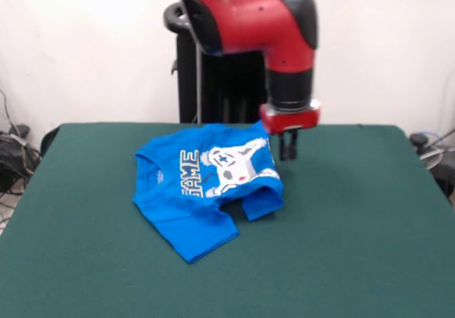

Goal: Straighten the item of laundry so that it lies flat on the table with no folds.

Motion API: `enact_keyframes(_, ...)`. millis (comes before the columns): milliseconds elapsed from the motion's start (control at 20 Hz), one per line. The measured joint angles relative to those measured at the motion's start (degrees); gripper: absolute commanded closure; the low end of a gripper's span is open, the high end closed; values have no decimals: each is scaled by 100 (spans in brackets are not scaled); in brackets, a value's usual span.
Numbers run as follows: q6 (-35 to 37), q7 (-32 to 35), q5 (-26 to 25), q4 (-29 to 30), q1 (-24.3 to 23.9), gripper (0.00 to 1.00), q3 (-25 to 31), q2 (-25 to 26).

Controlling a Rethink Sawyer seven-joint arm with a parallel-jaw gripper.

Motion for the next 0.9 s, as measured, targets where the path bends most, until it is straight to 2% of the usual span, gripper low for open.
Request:
enact_keyframes(150,2,0,326,171,247,100,198,-47)
enact_keyframes(500,1,0,789,203,914,100,284,72)
enact_keyframes(750,1,0,908,204,1265,100,278,58)
enact_keyframes(900,6,0,909,204,1256,100,278,-26)
